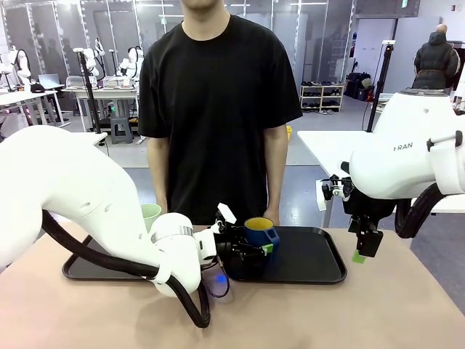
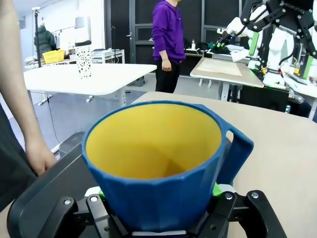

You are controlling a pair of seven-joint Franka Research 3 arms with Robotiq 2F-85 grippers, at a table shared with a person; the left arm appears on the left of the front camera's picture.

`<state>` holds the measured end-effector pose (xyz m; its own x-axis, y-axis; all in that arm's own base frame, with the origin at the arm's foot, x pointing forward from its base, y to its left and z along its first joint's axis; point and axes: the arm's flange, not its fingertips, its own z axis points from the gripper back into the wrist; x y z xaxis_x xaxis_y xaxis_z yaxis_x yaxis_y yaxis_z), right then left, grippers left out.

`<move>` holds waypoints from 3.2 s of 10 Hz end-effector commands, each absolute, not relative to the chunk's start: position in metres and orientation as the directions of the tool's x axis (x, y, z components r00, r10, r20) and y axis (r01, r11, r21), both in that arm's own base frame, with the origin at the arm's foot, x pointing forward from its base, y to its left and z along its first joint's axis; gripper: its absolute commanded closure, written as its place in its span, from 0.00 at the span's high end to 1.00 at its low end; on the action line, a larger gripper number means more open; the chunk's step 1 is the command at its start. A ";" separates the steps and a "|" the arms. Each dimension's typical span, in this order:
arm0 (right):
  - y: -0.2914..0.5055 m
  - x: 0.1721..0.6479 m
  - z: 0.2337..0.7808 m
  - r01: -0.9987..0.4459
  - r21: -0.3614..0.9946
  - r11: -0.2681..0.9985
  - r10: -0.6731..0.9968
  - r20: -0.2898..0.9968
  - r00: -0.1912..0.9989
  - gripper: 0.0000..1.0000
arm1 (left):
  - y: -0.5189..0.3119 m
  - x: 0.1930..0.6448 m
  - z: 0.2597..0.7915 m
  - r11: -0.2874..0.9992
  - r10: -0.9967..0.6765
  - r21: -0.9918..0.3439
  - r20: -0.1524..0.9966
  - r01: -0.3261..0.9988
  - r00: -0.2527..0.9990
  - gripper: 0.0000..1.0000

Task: Sort and store the cups by type.
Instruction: Pick up the Handle plastic cup and place it into the empty Flat Tray.

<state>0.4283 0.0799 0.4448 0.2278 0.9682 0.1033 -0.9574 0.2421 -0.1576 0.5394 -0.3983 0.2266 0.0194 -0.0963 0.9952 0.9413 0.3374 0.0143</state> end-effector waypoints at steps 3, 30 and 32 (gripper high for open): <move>0.080 0.428 0.445 -0.953 -0.165 0.253 0.966 0.106 0.237 1.00 | -0.400 0.531 0.206 0.375 -0.107 0.045 0.994 0.926 -0.005 0.73; 0.080 0.428 0.445 -0.953 -0.165 0.253 0.966 0.106 0.237 1.00 | -0.381 0.545 0.199 0.370 -0.098 -0.063 0.989 0.927 0.107 1.00; 0.080 0.428 0.445 -0.953 -0.165 0.253 0.966 0.106 0.237 1.00 | -0.381 0.545 0.199 0.370 -0.098 -0.063 0.989 0.927 0.107 1.00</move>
<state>0.4283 0.0799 0.4448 0.2279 0.9682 0.1034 -0.9573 0.2422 -0.1576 0.5451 -0.3801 0.2003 0.1071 -0.1021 0.9890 0.9282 0.3667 -0.0626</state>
